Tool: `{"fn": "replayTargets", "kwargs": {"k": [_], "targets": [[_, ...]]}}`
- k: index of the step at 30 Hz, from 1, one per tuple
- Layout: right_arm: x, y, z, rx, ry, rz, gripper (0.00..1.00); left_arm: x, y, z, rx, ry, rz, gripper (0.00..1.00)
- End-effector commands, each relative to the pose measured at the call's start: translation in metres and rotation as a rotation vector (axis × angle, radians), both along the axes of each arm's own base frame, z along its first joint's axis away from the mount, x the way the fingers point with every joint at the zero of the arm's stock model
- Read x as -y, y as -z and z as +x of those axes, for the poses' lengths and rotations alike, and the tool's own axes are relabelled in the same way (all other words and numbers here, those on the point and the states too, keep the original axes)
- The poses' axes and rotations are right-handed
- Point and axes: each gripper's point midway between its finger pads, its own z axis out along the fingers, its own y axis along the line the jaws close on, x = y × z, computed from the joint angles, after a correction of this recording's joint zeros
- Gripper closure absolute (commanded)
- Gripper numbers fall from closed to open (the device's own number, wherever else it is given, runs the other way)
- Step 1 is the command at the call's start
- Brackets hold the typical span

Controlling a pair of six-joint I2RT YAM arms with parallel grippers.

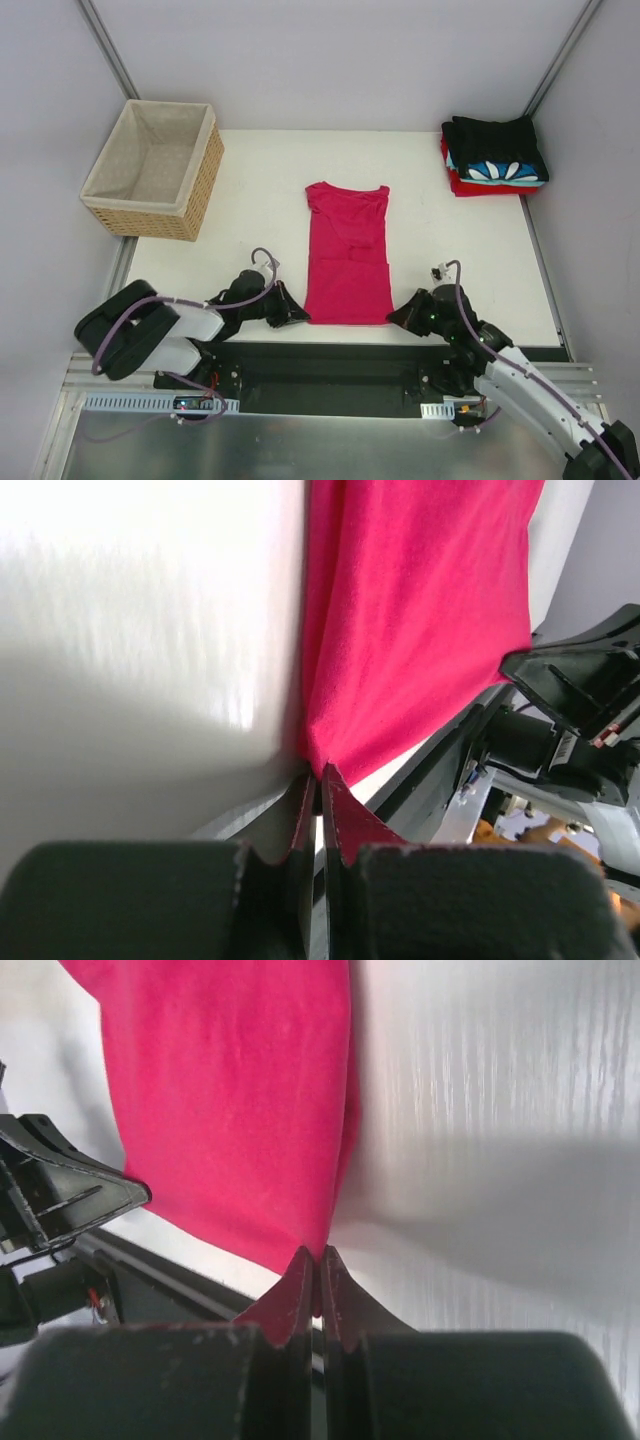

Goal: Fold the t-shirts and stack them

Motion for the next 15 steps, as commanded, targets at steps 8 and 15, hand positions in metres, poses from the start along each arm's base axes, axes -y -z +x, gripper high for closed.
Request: {"fn": "replayTargets", "kwargs": {"k": [8,15], "targets": [[0.027,0.026,-0.035,-0.120,0.010,-0.149,0.99,-0.043,0.002,-0.020,0.023,-0.106,0.168,1.00],[0.027,0.000,-0.017,-0.028,0.004,-0.203,0.99,-0.042,-0.007,-0.017,0.052,-0.111,0.161,1.00]]}}
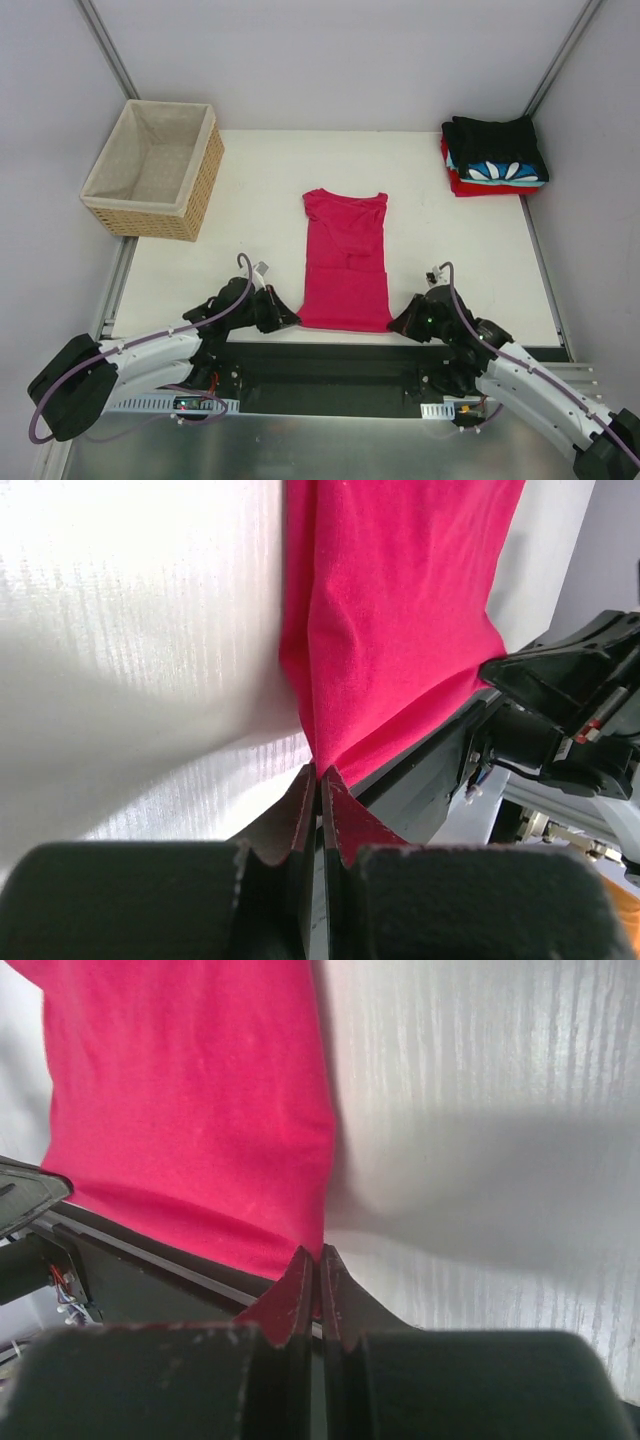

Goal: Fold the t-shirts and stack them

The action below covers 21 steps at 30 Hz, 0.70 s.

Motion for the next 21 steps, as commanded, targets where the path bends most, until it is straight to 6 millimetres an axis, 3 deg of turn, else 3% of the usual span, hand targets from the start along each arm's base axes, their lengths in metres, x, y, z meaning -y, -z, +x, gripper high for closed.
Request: {"fn": "replayTargets", "kwargs": {"k": [1,3,9,18,21], "targets": [[0.021,-0.019,0.016,0.076,0.050,-0.135,0.99,-0.010,0.003,0.006,0.022,-0.029,0.086,1.00],[0.020,-0.030,0.022,0.100,0.047,-0.141,0.99,-0.009,-0.001,0.010,0.032,-0.026,0.098,1.00],[0.013,-0.068,0.048,0.207,0.021,-0.181,0.99,0.003,-0.042,0.037,0.133,-0.013,0.094,1.00],[0.006,-0.101,0.086,0.317,0.021,-0.261,0.99,-0.011,-0.089,0.089,0.250,-0.053,0.080,1.00],[0.004,-0.116,0.103,0.357,0.043,-0.261,0.99,-0.012,-0.095,0.106,0.257,-0.058,0.094,1.00]]}}
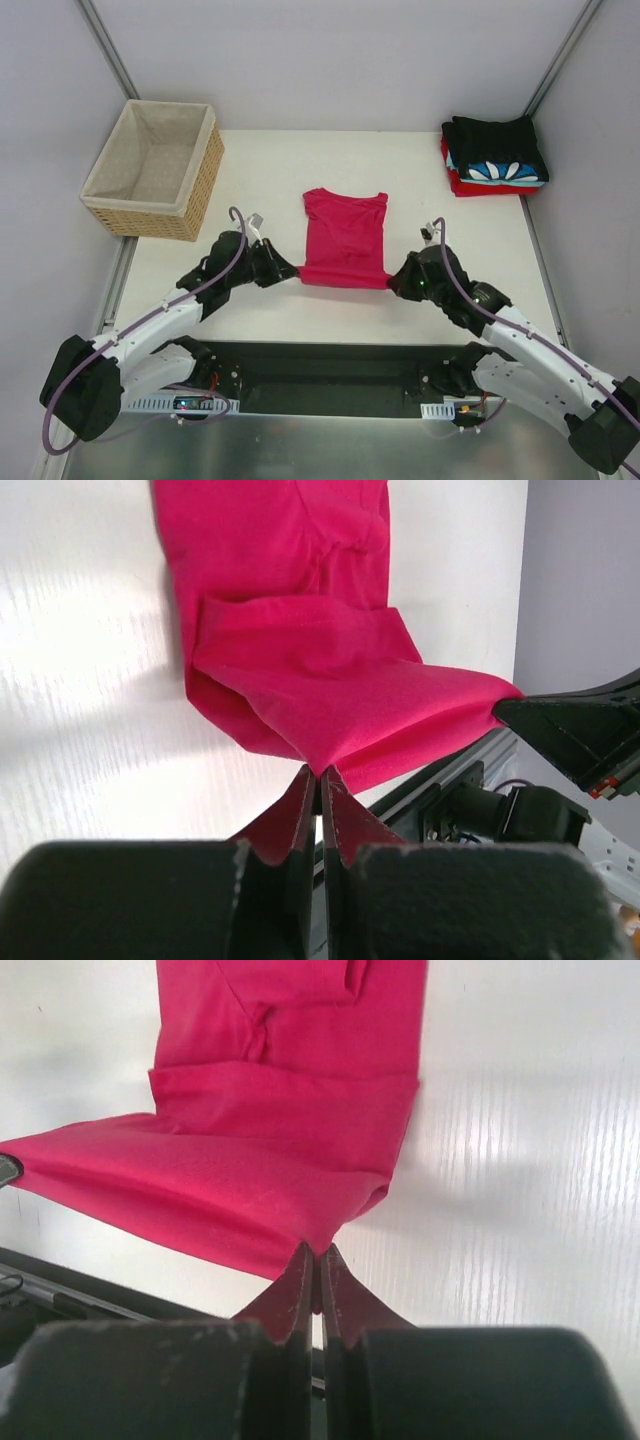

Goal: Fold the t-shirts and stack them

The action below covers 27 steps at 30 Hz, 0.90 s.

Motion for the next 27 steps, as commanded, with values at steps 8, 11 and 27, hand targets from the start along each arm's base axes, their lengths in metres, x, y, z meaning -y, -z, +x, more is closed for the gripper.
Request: {"fn": "replayTargets", "kwargs": {"k": [8,11,27], "targets": [[0.013,-0.038,0.080,0.125,0.092,-0.069,0.99,0.005,-0.014,0.068,0.054,0.009,0.052,1.00],[0.016,-0.038,0.099,0.118,0.107,-0.067,0.99,0.011,-0.022,0.089,0.077,0.004,0.039,1.00],[0.006,-0.054,0.193,0.130,0.128,0.016,0.99,0.016,-0.048,0.175,0.109,-0.018,-0.006,1.00]]}}
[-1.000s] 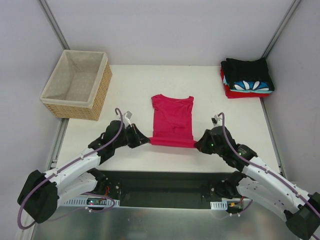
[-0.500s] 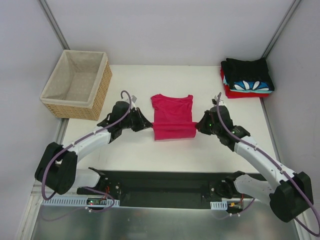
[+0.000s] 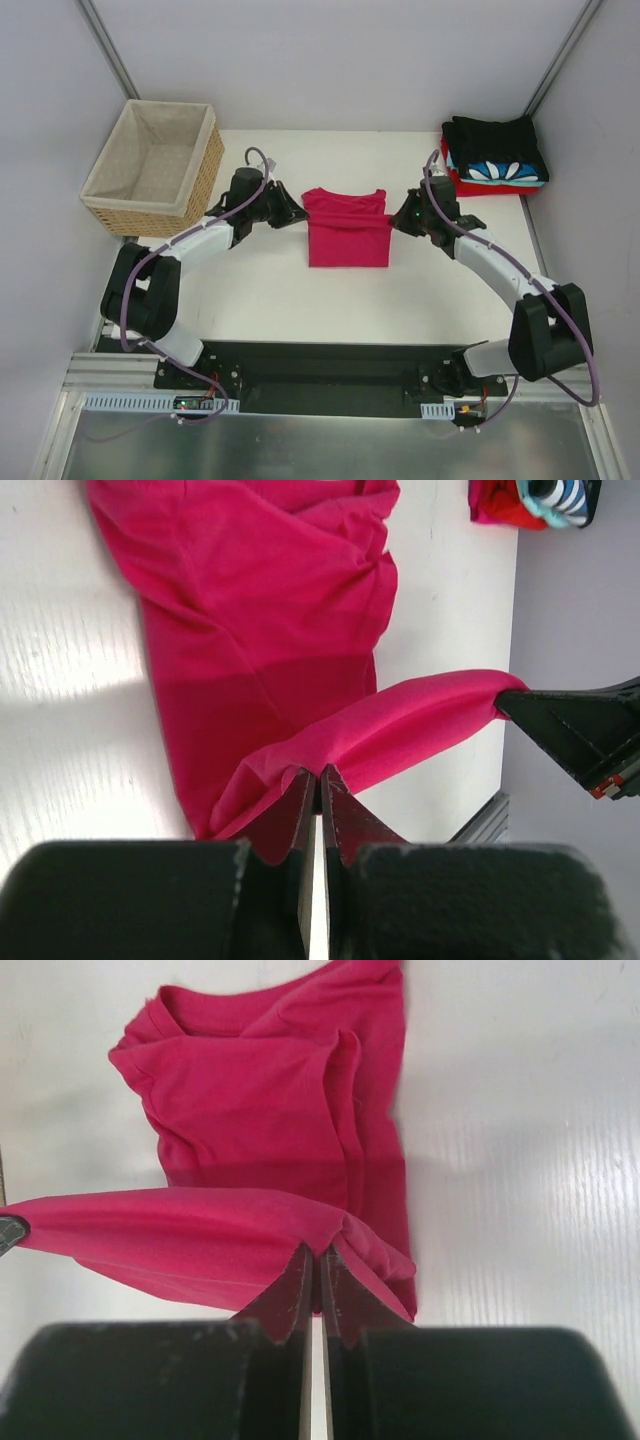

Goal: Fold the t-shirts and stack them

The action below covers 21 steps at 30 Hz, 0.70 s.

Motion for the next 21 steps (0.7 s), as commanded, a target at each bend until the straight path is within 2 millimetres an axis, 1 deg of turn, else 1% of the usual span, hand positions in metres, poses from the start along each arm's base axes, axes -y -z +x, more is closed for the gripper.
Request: {"fn": "replayTargets", "kwargs": {"k": [1,2,3,4,5,6,7,8,9,10,11,12,13,14,15,16,18,20,21], "targets": [[-0.005,-0.027,0.038,0.086,0.002,0.022,0.99,-0.004,-0.025,0.032,0.089,-0.004,-0.014,1.00],[-0.006,-0.028,0.042,0.086,0.002,0.030,0.99,-0.005,-0.025,0.035,0.088,-0.007,-0.015,1.00],[-0.007,-0.029,0.046,0.088,0.005,0.034,0.99,-0.006,-0.021,0.039,0.078,-0.011,-0.013,1.00],[-0.008,-0.031,0.053,0.091,0.006,0.035,0.99,-0.007,-0.021,0.041,0.076,-0.014,-0.013,1.00],[-0.009,-0.031,0.056,0.089,0.007,0.036,0.99,-0.007,-0.023,0.045,0.084,-0.015,-0.012,1.00],[-0.010,-0.031,0.060,0.090,0.009,0.037,0.99,-0.009,-0.019,0.049,0.075,-0.019,-0.008,1.00],[-0.011,-0.036,0.065,0.101,0.010,0.039,0.99,-0.009,-0.020,0.053,0.077,-0.023,-0.010,1.00],[-0.011,-0.030,0.070,0.091,0.012,0.036,0.99,-0.009,-0.020,0.055,0.074,-0.019,-0.016,1.00],[-0.011,-0.029,0.073,0.089,0.015,0.036,1.00,-0.009,-0.015,0.058,0.062,-0.020,-0.014,1.00],[-0.011,-0.028,0.076,0.086,0.019,0.039,0.99,-0.008,-0.016,0.062,0.068,-0.020,-0.012,1.00],[-0.012,-0.025,0.084,0.081,0.020,0.045,0.99,-0.008,-0.015,0.065,0.065,-0.021,-0.012,1.00],[-0.012,-0.024,0.087,0.081,0.020,0.050,0.99,-0.008,-0.008,0.068,0.050,-0.020,-0.009,1.00],[-0.013,-0.022,0.091,0.079,0.023,0.050,0.99,-0.008,-0.006,0.071,0.045,-0.024,-0.011,1.00],[-0.014,-0.025,0.097,0.088,0.024,0.053,0.99,-0.007,-0.010,0.077,0.052,-0.026,-0.018,1.00],[-0.015,-0.016,0.100,0.071,0.024,0.051,0.99,-0.007,-0.004,0.079,0.040,-0.026,-0.015,1.00],[-0.016,-0.016,0.102,0.070,0.021,0.056,0.99,-0.007,-0.009,0.084,0.052,-0.029,-0.021,1.00],[-0.017,-0.016,0.108,0.077,0.020,0.065,0.99,-0.007,-0.011,0.089,0.059,-0.032,-0.020,1.00],[-0.017,-0.019,0.110,0.091,0.016,0.062,0.99,-0.007,-0.019,0.092,0.079,-0.032,-0.024,1.00],[-0.017,-0.025,0.111,0.105,0.014,0.066,0.99,-0.007,-0.024,0.093,0.090,-0.032,-0.026,1.00]]}}
